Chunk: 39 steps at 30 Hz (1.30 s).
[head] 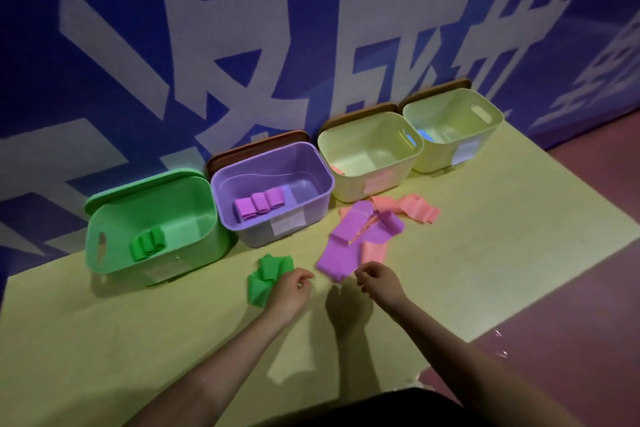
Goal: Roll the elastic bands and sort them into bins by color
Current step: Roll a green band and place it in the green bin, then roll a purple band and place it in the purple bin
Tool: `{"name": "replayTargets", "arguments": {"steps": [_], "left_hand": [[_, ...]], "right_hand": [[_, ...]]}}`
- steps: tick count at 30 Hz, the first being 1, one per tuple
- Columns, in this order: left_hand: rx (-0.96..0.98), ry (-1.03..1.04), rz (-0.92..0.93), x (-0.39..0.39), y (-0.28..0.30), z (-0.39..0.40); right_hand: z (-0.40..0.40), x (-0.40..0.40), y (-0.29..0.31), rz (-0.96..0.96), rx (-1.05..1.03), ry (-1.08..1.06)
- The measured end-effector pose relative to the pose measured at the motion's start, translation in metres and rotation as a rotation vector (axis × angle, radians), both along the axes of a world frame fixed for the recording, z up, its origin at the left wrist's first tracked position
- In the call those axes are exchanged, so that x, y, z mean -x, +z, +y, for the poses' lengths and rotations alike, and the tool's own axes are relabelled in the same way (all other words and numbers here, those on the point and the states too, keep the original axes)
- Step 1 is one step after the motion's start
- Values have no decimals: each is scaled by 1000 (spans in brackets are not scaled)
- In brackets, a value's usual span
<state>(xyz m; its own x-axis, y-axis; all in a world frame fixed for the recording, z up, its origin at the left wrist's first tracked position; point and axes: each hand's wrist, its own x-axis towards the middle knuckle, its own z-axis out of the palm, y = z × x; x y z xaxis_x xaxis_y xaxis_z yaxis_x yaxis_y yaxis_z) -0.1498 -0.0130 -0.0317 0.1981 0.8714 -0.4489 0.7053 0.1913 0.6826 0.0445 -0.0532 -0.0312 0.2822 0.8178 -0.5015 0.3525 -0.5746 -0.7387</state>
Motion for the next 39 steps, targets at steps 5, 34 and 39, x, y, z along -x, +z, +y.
{"name": "replayTargets", "arguments": {"steps": [5, 34, 39], "left_hand": [[35, 34, 49, -41, -14, 33], [427, 522, -606, -92, 56, 73], [82, 233, -579, -75, 120, 57]], "right_hand": [[37, -41, -8, -171, 0, -44], [100, -43, 36, 360, -271, 74], [80, -36, 105, 340, -499, 101]]}}
